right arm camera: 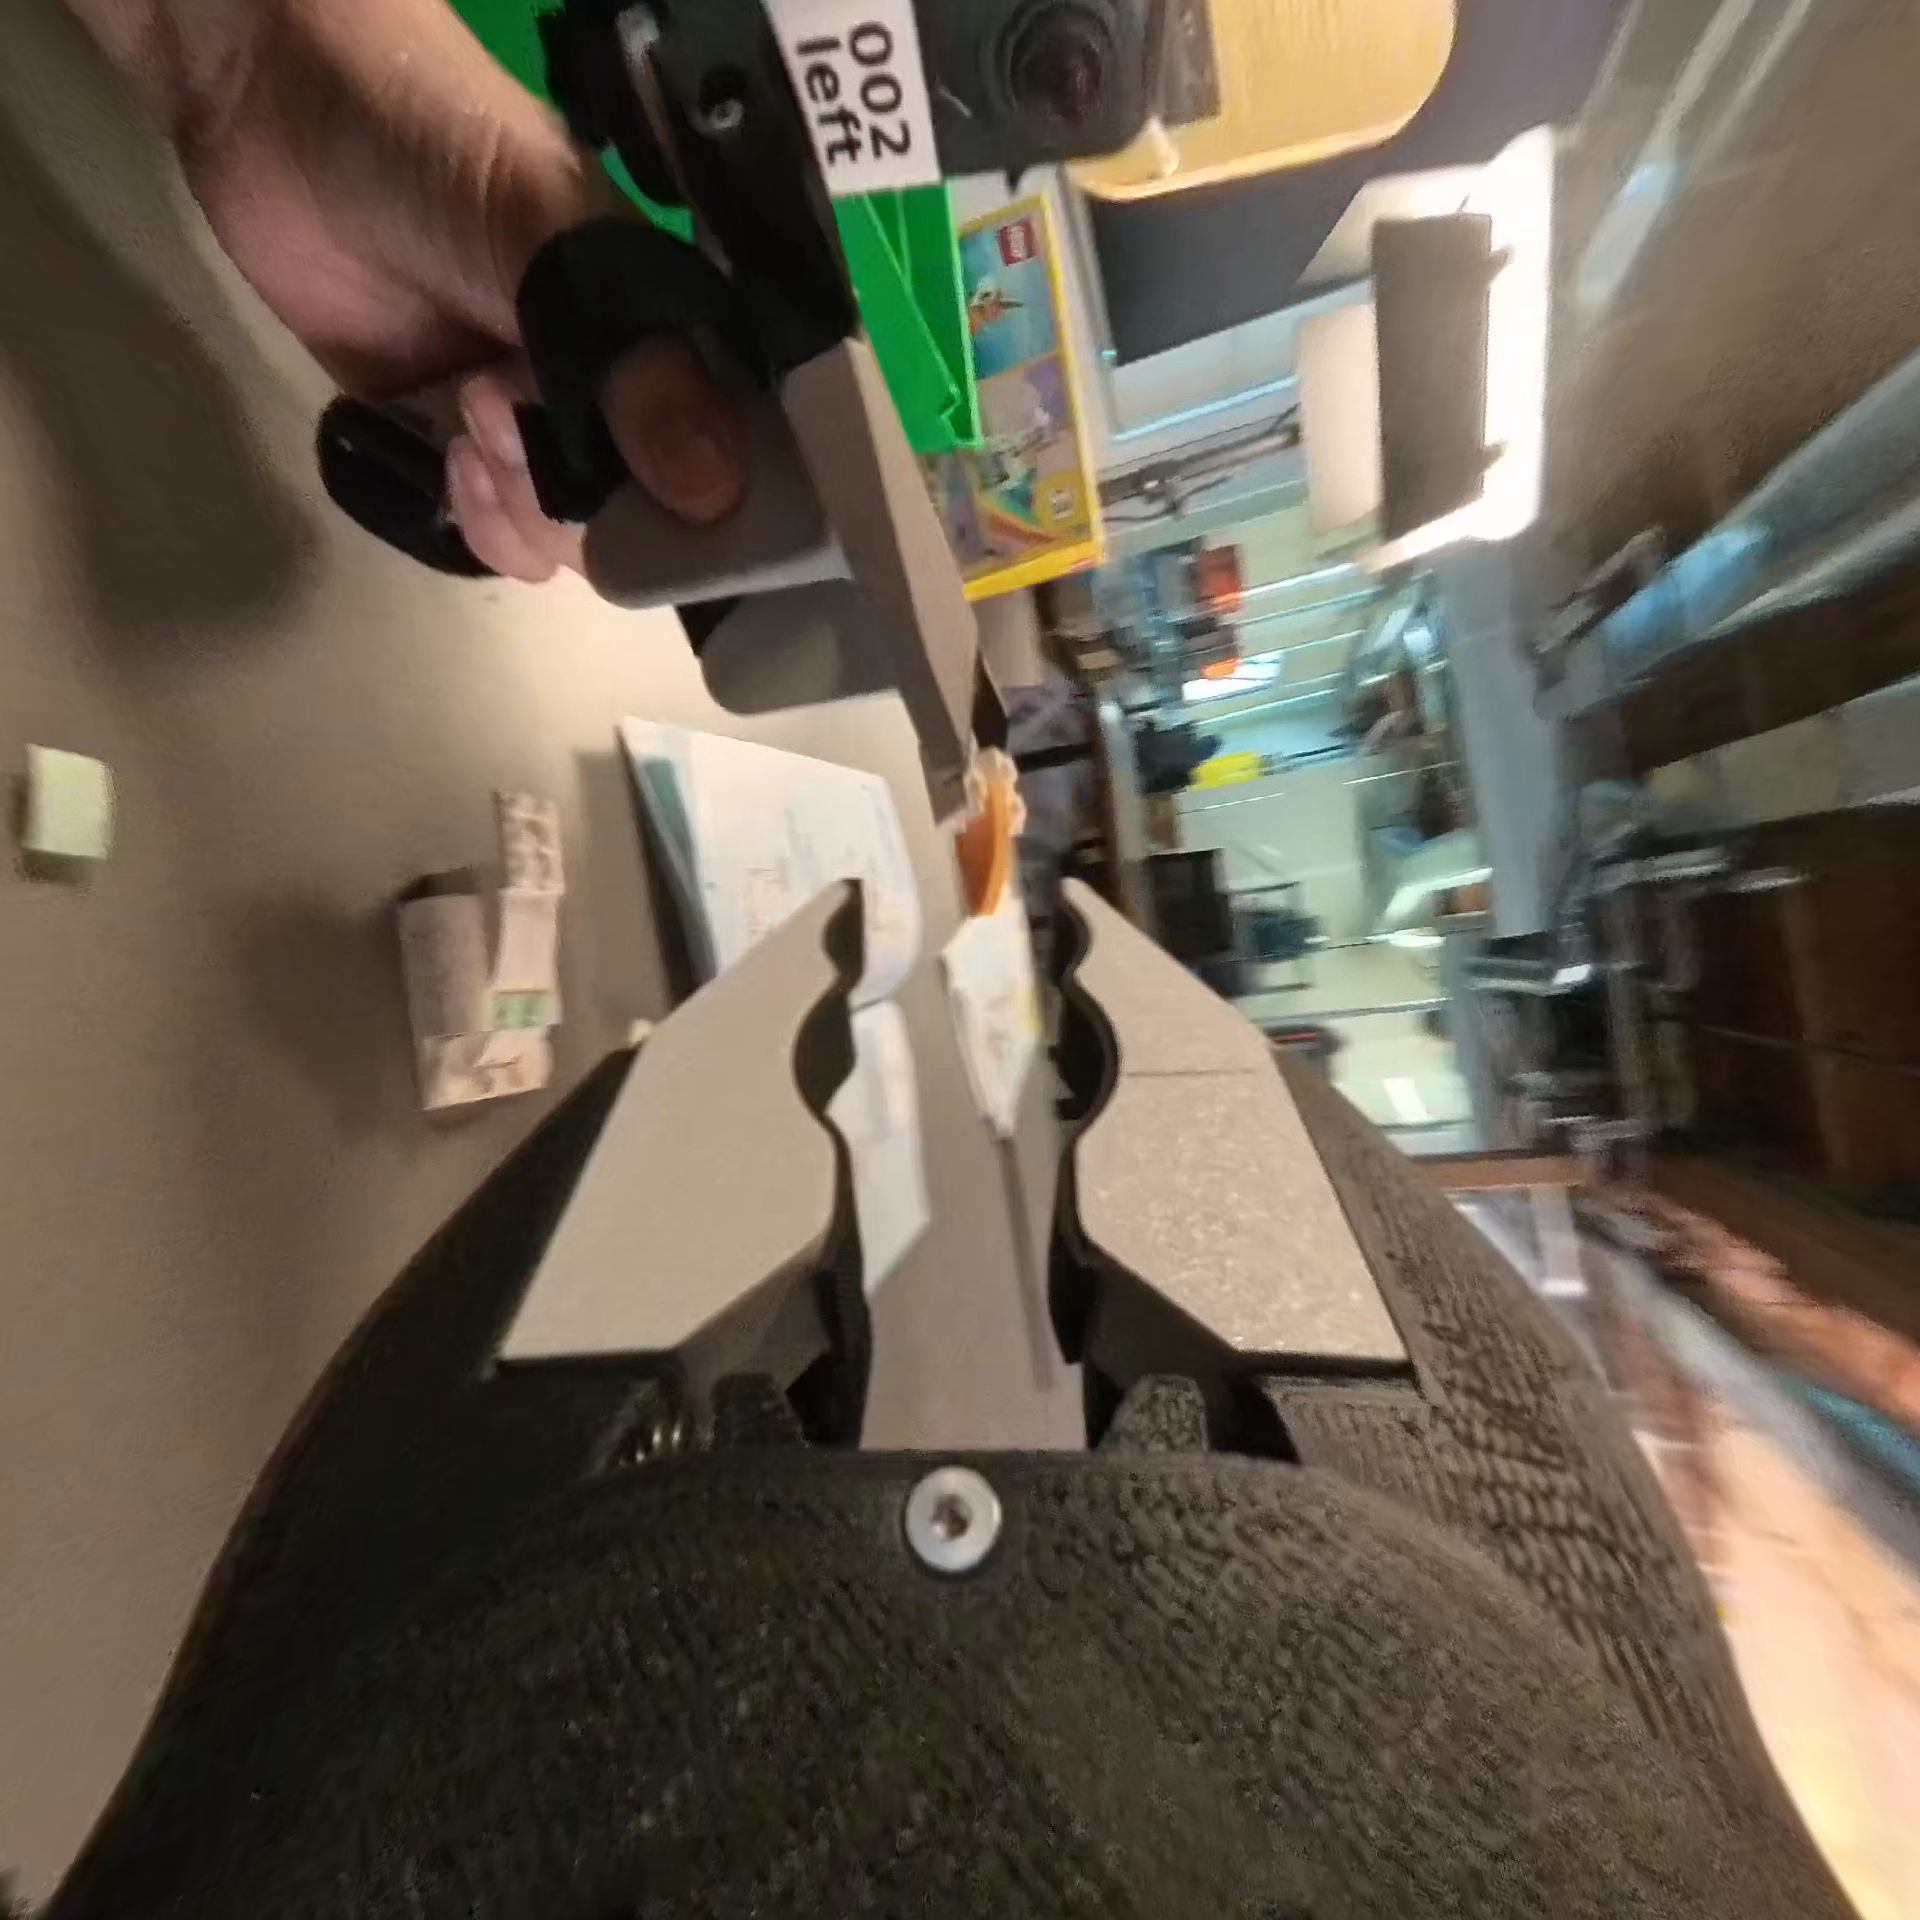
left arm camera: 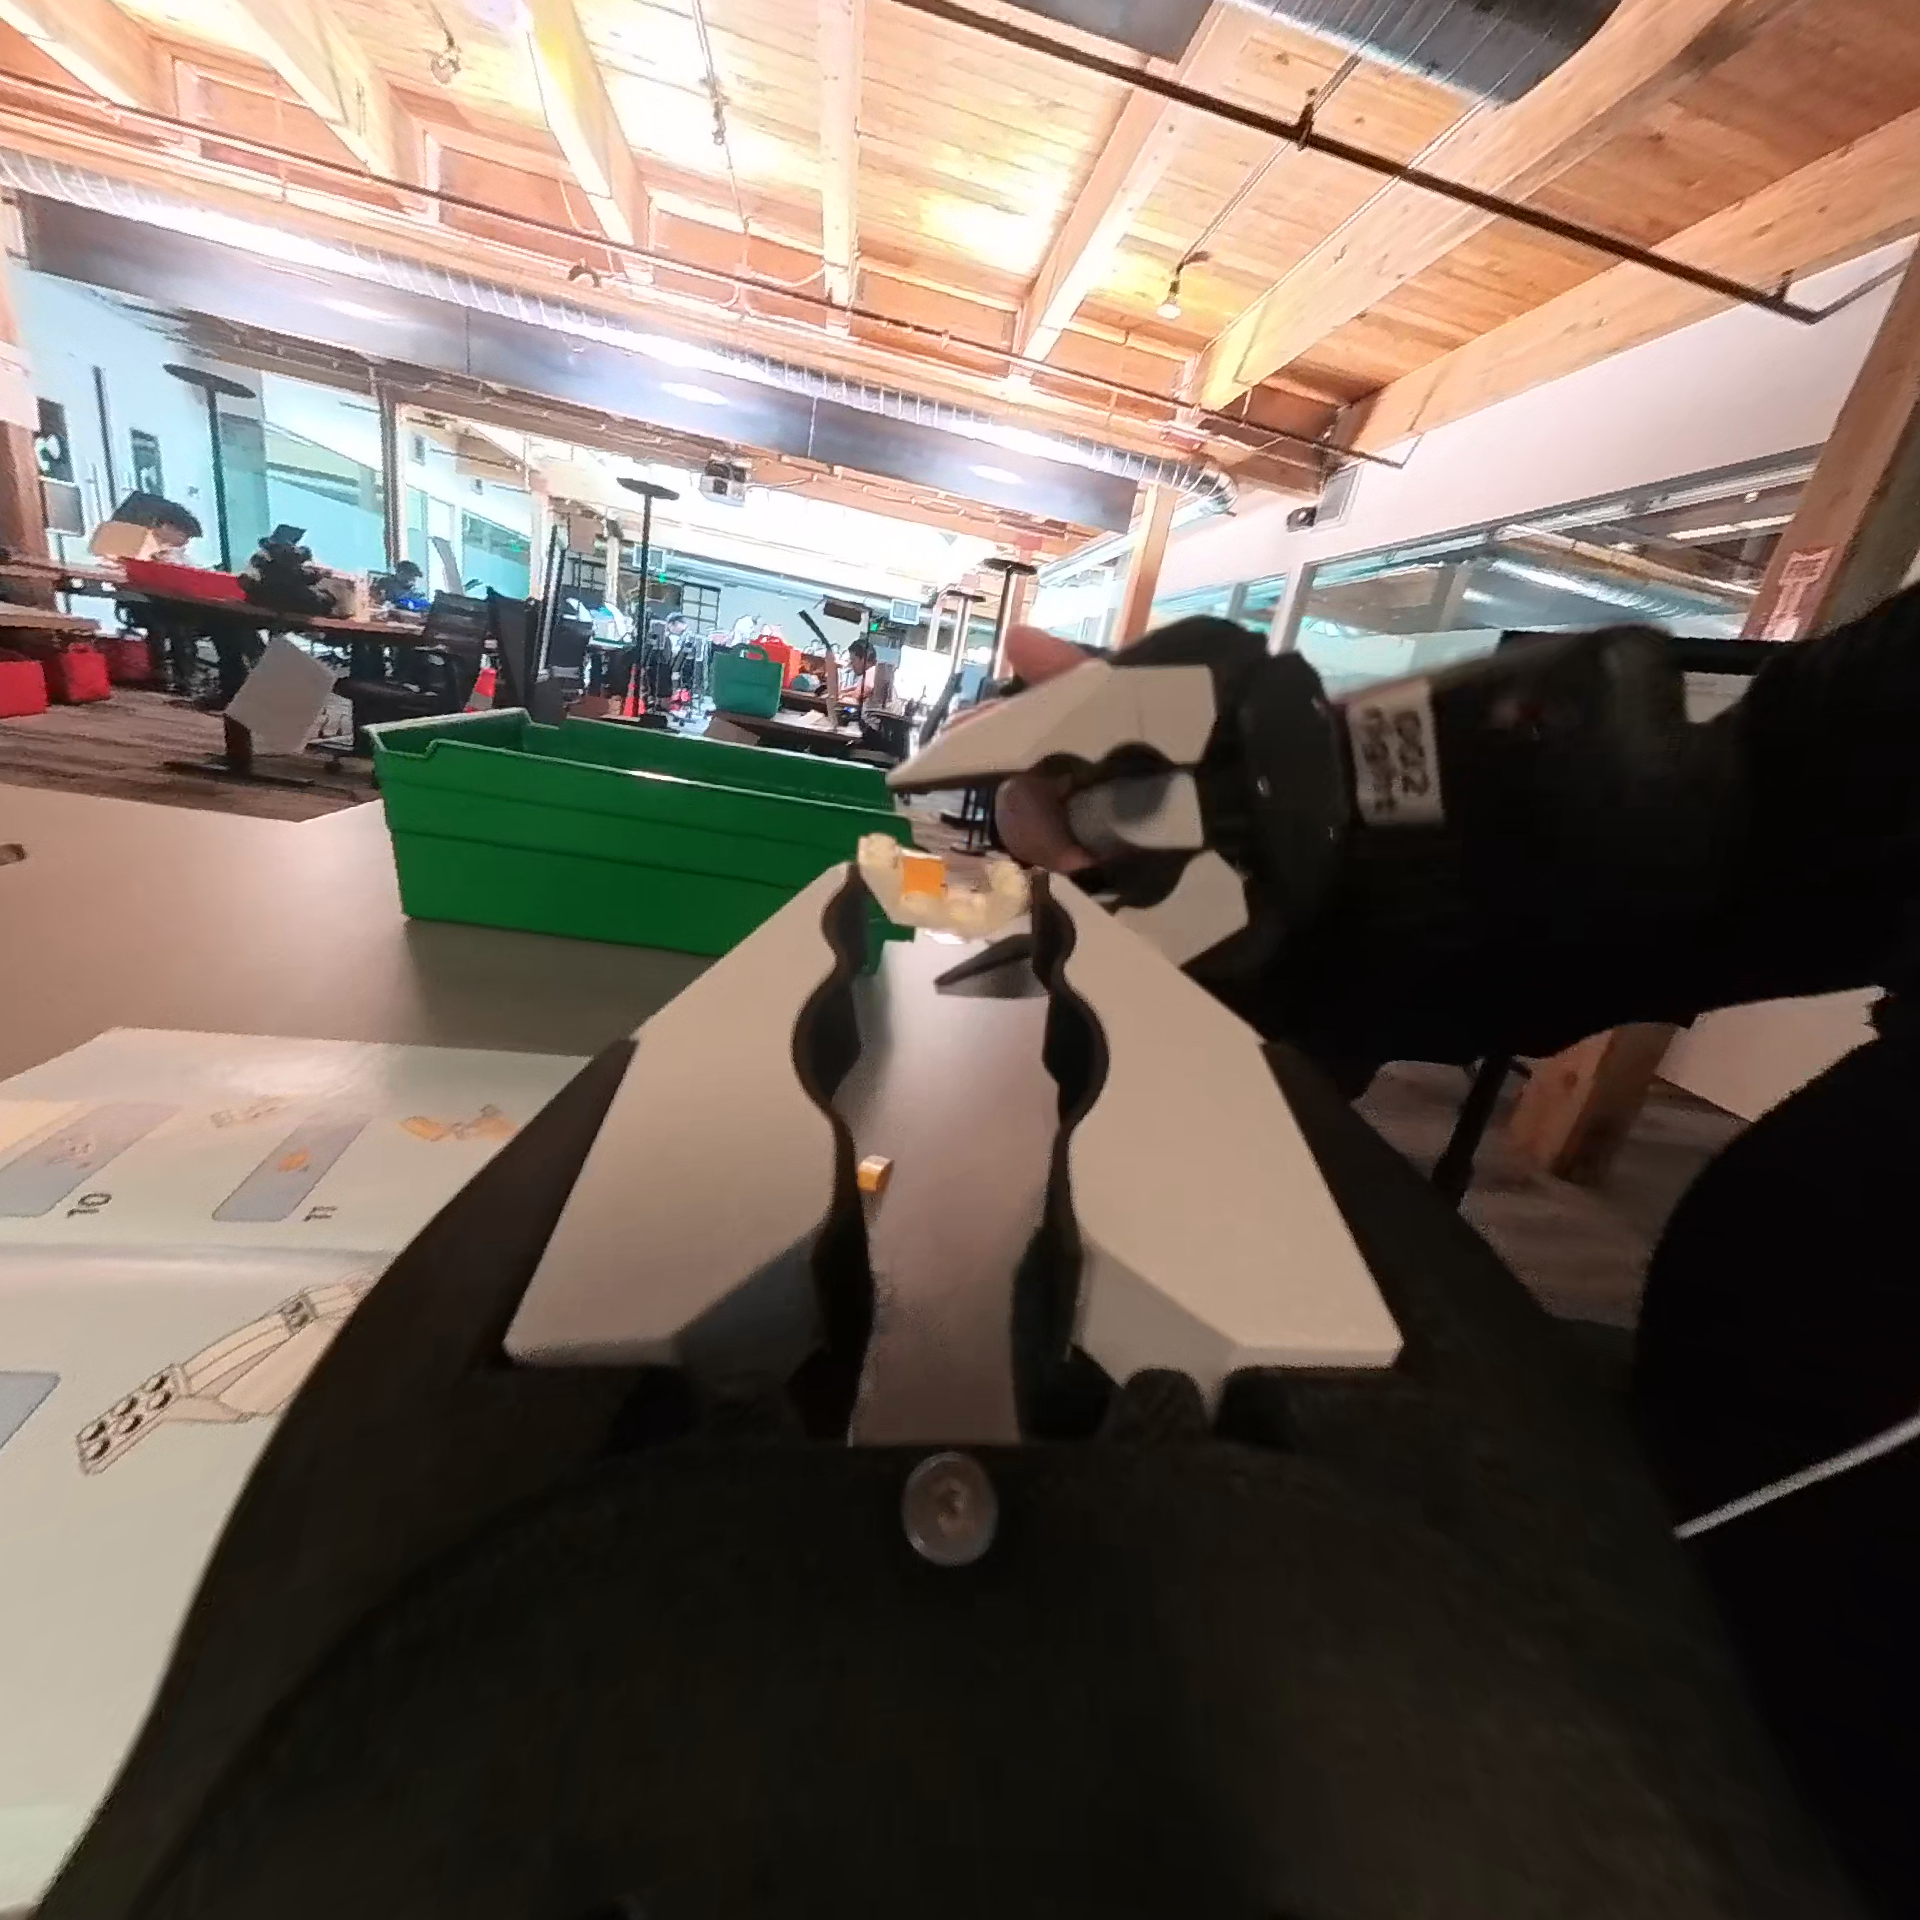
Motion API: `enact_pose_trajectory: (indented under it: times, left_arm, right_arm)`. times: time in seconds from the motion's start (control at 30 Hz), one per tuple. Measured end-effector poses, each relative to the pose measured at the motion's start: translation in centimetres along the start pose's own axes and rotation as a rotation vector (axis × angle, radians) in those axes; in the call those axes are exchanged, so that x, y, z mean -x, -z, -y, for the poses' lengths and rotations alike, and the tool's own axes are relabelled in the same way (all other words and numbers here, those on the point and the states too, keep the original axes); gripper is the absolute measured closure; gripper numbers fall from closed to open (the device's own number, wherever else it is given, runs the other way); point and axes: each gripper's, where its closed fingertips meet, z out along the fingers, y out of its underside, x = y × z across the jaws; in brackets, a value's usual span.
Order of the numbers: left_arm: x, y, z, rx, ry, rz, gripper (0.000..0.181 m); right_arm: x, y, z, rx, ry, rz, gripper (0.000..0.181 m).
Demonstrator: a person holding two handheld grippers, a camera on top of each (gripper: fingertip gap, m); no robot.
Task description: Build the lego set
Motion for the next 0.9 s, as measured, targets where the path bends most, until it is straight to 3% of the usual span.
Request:
enact_pose_trajectory:
  times: [0.07, 0.17, 0.37, 0.53, 0.73, 0.9]
  left_arm:
    - [0.3, 0.1, 0.0, 0.004, 0.003, 0.009, 0.151]
    - [0.4, 0.2, 0.0, 0.013, -0.004, 0.012, 0.151]
    - [0.1, 0.0, -0.3, 0.031, -0.015, 0.001, 0.152]
    - [0.0, 0.1, 0.1, 0.005, -0.015, 0.003, 0.152]
    - [0.4, 0.3, 0.7, -0.05, 0.012, 0.028, 0.152]
    - [1.5, 0.7, 1.4, -0.135, 0.009, 0.141, 0.152]
  right_arm:
    - [0.5, 0.8, -1.9, 0.01, -0.215, 0.144, 0.14]
    - [3.3, 2.7, -5.9, 0.104, -0.569, 0.449, 0.148]
    - [8.7, 4.3, -9.2, 0.178, -0.877, 0.751, 0.156]
    - [11.2, 4.2, -10.7, 0.228, -0.925, 0.81, 0.158]
    - [11.4, 3.8, -10.6, 0.202, -0.951, 0.821, 0.175]
    - [5.5, 3.1, -7.4, 0.076, -0.864, 0.768, 0.175]
